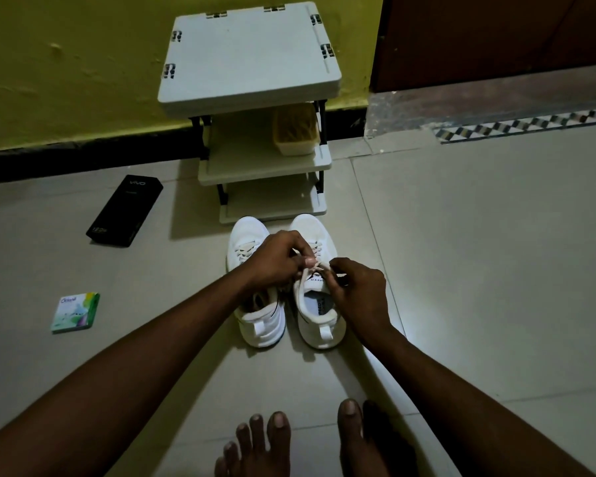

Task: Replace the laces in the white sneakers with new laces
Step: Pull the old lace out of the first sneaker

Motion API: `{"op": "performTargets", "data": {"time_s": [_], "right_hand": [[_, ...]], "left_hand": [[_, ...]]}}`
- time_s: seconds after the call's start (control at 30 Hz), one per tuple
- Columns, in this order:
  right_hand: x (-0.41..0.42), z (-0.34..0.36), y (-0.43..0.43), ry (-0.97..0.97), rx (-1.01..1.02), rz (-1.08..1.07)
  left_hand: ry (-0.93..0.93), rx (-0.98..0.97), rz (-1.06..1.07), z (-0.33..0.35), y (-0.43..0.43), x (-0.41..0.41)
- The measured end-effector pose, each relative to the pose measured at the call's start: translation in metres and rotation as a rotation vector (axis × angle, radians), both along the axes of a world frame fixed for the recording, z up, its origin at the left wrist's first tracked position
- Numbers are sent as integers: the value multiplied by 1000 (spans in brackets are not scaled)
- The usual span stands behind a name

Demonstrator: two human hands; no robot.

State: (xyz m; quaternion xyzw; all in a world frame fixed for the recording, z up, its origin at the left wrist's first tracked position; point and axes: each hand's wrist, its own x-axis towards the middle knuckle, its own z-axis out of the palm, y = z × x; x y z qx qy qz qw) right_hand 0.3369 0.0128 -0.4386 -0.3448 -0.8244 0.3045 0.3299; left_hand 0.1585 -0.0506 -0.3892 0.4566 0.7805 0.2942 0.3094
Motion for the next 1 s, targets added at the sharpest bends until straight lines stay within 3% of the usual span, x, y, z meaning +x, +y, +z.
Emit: {"op": "performTargets", "data": {"time_s": [0.17, 0.37, 0.57, 0.7, 0.83, 0.9, 1.0], "right_hand": [[4, -2, 3, -18, 31, 25], [2, -1, 0, -10, 9, 17], [3, 0, 1, -35, 4, 40], [4, -1, 2, -113, 82, 70], [7, -3, 4, -85, 59, 60], [6, -4, 3, -69, 36, 54], [2, -2, 4, -75, -25, 117]], "left_hand": [[-61, 14, 193, 6, 4, 13], [-45, -34, 5, 11, -3, 7], [276, -159, -114, 6, 11, 10], [269, -121, 261, -10, 7, 14], [109, 33, 596, -7, -2, -26], [176, -25, 527, 1, -7, -37], [259, -83, 240, 9, -13, -32]]}}
